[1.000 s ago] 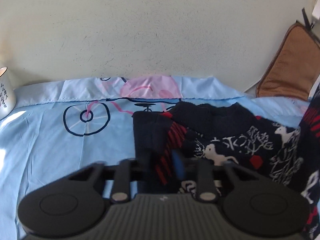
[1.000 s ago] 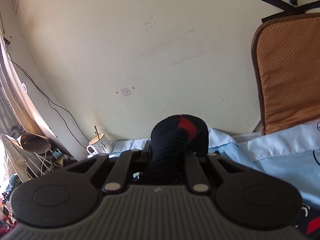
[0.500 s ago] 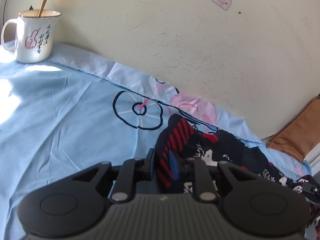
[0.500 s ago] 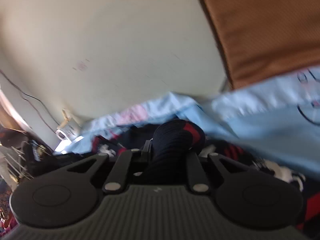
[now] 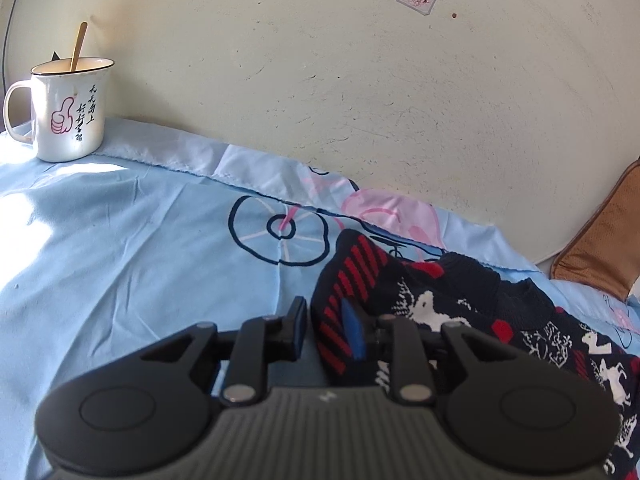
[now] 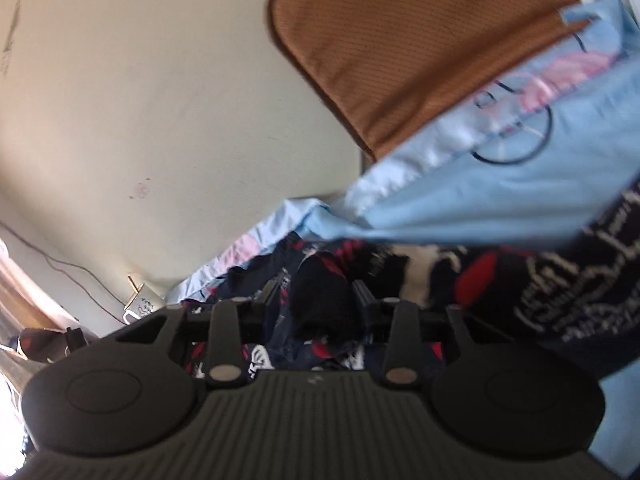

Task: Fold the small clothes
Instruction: 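Fold the sleeve over the body with the right gripper while the left gripper holds the hem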

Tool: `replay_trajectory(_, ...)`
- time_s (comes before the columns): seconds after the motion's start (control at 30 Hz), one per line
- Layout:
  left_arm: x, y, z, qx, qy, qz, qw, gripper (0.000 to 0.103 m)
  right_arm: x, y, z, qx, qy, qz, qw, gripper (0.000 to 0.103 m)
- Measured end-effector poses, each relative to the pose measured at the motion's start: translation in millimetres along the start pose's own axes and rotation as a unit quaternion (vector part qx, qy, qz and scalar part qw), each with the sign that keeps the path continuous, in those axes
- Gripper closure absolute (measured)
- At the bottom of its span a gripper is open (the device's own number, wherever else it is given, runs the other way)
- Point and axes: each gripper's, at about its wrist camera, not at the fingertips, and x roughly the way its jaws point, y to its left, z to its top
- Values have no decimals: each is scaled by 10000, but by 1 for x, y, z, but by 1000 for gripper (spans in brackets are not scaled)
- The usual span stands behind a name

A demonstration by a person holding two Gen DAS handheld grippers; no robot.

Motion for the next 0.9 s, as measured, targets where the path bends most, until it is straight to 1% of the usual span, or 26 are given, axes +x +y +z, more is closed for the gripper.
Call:
replay_trajectory(0.07, -6, 0, 1, -8, -74, 3, 10000, 76, -3, -5, -3, 142, -49, 38, 9999, 60)
replay_trajectory(0.13, -14, 1, 2, -50, -185, -139, 9997, 73, -1, 1, -4, 57, -14, -60, 10000, 58)
replay_trajectory(0.2, -19, 0, 4, -67, -269, -254, 9993, 72, 3, 8, -4, -99, 51, -239, 9997, 51)
replay_trajectory(0.27, -25, -3, 5, -29, -361, -362, 9987, 72, 9, 12, -4, -213, 77, -447, 9987, 49)
replay_trajectory(0.3, -29, -5, 5, -12, -413, -452, 9981, 72, 6, 14, -6, -288, 32, -495, 9984, 46)
replay_trajectory(0.37, -35, -10, 6, 45, -449, -681, 9967, 72, -1, 24, -12, -611, -189, -763, 9950, 41)
replay_trajectory(0.4, -36, -14, 6, 108, -427, -820, 9957, 72, -5, 30, -16, -857, -313, -932, 9915, 39)
replay_trajectory(0.43, -36, -18, 5, 201, -384, -941, 9946, 72, -9, 38, -23, -1239, -461, -1174, 9843, 39)
replay_trajectory(0.5, -35, -31, 0, 451, -292, -1070, 9928, 72, -13, 51, -39, -1845, -574, -1502, 9696, 39)
replay_trajectory(0.57, -34, -42, -5, 743, -202, -1165, 9902, 72, -16, 57, -53, -2238, -547, -1590, 9600, 39)
replay_trajectory(0.63, -28, -52, -10, 1032, 16, -1133, 9882, 72, -14, 61, -64, -2586, -475, -1652, 9506, 39)
replay_trajectory(0.7, -14, -58, -16, 1251, 408, -915, 9871, 73, -6, 65, -70, -2947, -393, -1848, 9367, 39)
replay_trajectory(0.73, -8, -59, -18, 1303, 491, -805, 9870, 75, -2, 65, -70, -3064, -369, -1952, 9309, 39)
replay_trajectory(0.77, -9, -59, -20, 1380, 402, -807, 9863, 75, 1, 67, -69, -3153, -357, -2035, 9262, 39)
replay_trajectory(0.83, -8, -57, -19, 1335, 431, -837, 9866, 75, 1, 69, -69, -3303, -385, -2112, 9192, 39)
replay_trajectory(0.9, -8, -55, -19, 1329, 433, -860, 9864, 75, 1, 76, -75, -3597, -360, -2231, 9053, 39)
